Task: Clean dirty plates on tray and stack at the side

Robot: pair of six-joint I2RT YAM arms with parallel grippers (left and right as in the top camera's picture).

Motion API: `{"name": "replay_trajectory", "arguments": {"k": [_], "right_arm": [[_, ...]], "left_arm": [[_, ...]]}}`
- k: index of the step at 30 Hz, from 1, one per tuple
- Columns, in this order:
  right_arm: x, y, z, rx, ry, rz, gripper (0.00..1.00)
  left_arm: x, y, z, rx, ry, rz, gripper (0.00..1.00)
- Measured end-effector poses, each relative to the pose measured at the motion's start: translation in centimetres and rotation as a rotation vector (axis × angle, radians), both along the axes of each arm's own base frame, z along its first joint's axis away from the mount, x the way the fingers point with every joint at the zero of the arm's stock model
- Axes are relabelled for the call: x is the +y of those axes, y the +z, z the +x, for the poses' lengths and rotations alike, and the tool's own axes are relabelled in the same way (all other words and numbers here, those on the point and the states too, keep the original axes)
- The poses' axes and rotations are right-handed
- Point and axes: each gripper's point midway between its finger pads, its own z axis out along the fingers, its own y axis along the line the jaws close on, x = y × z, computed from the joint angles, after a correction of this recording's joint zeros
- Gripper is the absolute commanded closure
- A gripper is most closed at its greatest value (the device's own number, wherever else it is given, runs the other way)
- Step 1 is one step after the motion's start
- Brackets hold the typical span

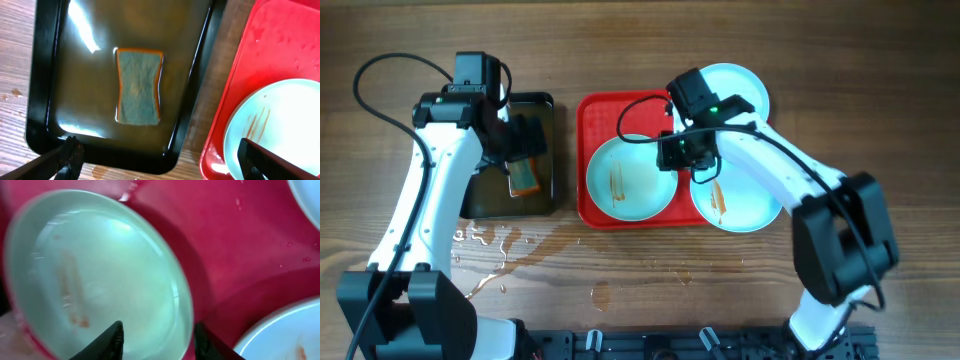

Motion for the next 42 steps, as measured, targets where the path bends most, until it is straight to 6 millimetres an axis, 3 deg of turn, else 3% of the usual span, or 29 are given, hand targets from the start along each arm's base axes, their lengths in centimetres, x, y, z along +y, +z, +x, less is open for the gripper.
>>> {"name": "replay_trajectory", "arguments": {"k": [2,4,6,9,12,14,18,24,30,32,39,40,42], "right_arm": [[-0.4,-2.4,0.0,0.037,-0.015,-0.036,0.67],[-0.4,-3.6,0.2,0.050,-0.026,-0.049,0.78],[-0.4,-3.8,0.3,0.047,-0.032,-0.050,0.95],[-0.4,-3.7,0.7,0.032,-0.039,-0.048,0.95],[-0.2,-3.8,0.9,0.034,-0.045,-0.044,0.96],[-0.2,-3.8,0.9,0.035,-0.045,-0.044,0.96],[-0.2,-3.8,0.9,0.034,-0.045,-0.044,0.96],[-0.2,-3.8,0.9,0.034,-0.045,-0.044,0.96],[-0.2,-3.8,0.9,0.034,-0.045,-0.044,0.96],[-0.2,-3.8,0.9,0.034,-0.045,-0.044,0.96],[-0.2,-3.8,0.9,0.034,-0.045,-0.044,0.96],[-0.2,-3.8,0.9,0.034,-0.045,-0.044,0.96],[-0.2,-3.8,1.0,0.041,-0.049,-0.035,0.96]], "left_arm": [[0.1,0.1,0.6,-0.023,0.001,0.003,0.03],[0.1,0.2,0.9,-0.038,0.006,0.005,0.04],[0.2,0.3,1.0,-0.043,0.015,0.006,0.06],[0.2,0.3,1.2,-0.049,0.054,-0.005,0.12],[0.1,-0.4,1.2,-0.030,0.086,-0.014,0.26],[0.1,-2.0,1.4,0.014,0.093,-0.017,0.33],[0.2,-5.4,1.7,0.098,0.102,-0.007,0.34],[2.2,-9.8,1.4,0.208,0.113,0.049,0.40],[1.8,-12.7,1.8,0.249,0.031,0.020,0.81],[1.7,-12.7,2.1,0.239,0.023,0.013,0.96],[1.3,-12.6,1.7,0.253,0.017,-0.010,0.96],[1.0,-12.1,1.1,0.278,0.016,-0.026,0.96],[0.6,-9.8,1.9,0.239,0.013,-0.048,0.96]]}}
